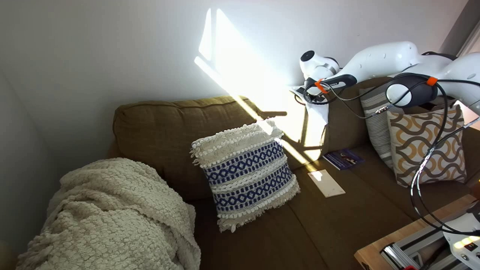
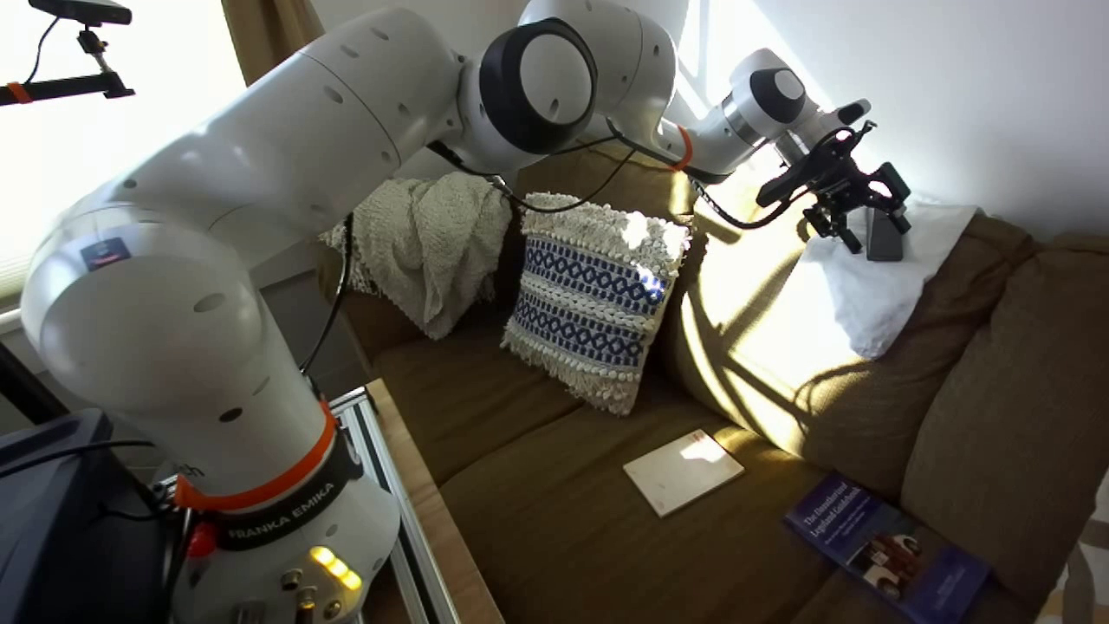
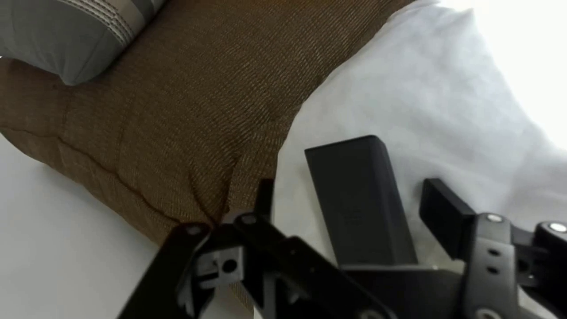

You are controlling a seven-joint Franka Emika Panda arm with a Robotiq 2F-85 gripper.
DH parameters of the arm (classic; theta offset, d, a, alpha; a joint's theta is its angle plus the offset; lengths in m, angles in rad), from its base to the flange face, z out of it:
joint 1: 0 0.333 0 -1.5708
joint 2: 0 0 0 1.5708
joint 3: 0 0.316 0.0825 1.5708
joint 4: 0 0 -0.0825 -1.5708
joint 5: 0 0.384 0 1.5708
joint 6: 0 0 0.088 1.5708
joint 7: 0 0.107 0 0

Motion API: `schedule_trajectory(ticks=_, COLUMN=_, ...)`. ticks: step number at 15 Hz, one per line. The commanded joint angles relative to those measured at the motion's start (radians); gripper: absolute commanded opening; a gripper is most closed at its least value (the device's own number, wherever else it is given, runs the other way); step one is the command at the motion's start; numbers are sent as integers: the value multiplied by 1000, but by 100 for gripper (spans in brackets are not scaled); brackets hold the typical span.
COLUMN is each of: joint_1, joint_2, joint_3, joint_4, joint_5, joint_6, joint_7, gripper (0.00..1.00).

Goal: Turn the remote control over

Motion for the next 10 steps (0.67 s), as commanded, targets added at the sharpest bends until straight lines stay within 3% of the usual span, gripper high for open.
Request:
schedule_trajectory(ticks=1, joint_1=-16, joint_2=37, joint_3=-4, joint_4=49, joint_5=-23, joint_6=-10, joint_7=1, gripper=100)
schedule_trajectory(ticks=9, joint_1=-43, joint_2=73, joint_3=-8, joint_4=75, joint_5=-41, joint_6=30, joint_7=-22, gripper=100)
schedule_trajectory(ticks=10, joint_1=-45, joint_2=76, joint_3=-9, joint_4=79, joint_5=-42, joint_6=37, joint_7=-24, gripper=93)
